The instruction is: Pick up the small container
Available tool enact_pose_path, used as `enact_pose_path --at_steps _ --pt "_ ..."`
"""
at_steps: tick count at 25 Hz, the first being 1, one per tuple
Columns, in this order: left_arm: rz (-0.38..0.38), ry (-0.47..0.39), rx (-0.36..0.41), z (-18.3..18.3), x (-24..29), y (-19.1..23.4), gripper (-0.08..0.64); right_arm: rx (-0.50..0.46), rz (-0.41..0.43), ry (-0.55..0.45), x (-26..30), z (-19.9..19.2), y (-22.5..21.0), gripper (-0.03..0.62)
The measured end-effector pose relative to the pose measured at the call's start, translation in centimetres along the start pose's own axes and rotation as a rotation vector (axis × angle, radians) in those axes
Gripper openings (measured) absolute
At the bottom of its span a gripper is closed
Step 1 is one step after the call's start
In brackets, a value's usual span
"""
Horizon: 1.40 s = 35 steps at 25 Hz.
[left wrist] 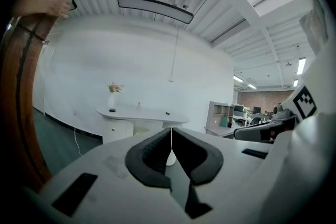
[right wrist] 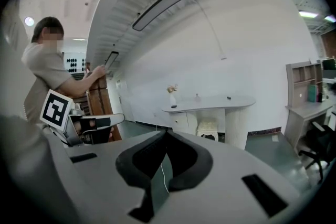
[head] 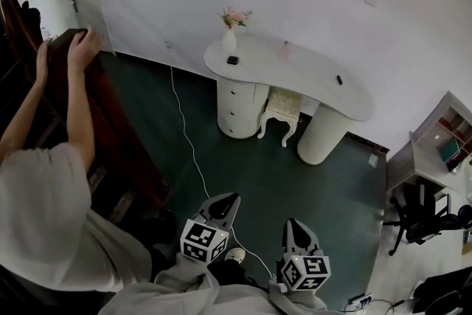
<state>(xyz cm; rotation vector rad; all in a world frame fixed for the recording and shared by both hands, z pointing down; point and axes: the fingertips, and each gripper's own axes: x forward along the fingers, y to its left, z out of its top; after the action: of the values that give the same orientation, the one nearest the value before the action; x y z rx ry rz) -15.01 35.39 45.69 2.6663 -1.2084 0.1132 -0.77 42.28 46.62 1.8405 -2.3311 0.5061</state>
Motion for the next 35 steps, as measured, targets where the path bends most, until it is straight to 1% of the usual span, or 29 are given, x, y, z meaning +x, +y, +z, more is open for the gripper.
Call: enact_pose_path --at_steps 8,13,20,25,30,35 --pt "-0.025 0.004 0.004 0.7 3.8 3.0 0.017 0.016 -0.034 -0.001 4.2 1.3 -1.5 0.05" --pt "-0.033 0.001 0.006 0.9 5.0 4.6 0.017 0.01 -0.044 -0.01 6.3 1.8 -1.5 0.05" --pt "-0.019 -0.004 -0.017 0.9 5.8 5.6 0.017 0.003 -0.048 0.005 7.4 2.2 -2.2 0.051" --pt "-0.026 -0.001 -0.007 1.5 6.8 6.0 0.017 -0.006 -0.036 0.009 8.7 3.0 -2.2 0.051" --pt "-0.002 0.005 -0.018 1.3 7.7 7.7 0.017 -0.003 -0.034 0.023 10.5 3.0 -2.7 0.049" --pt "0.009 0.002 -0.018 2.1 9.6 9.4 0.017 -0.009 -0.036 0.017 12.6 4.4 -3.8 0.05"
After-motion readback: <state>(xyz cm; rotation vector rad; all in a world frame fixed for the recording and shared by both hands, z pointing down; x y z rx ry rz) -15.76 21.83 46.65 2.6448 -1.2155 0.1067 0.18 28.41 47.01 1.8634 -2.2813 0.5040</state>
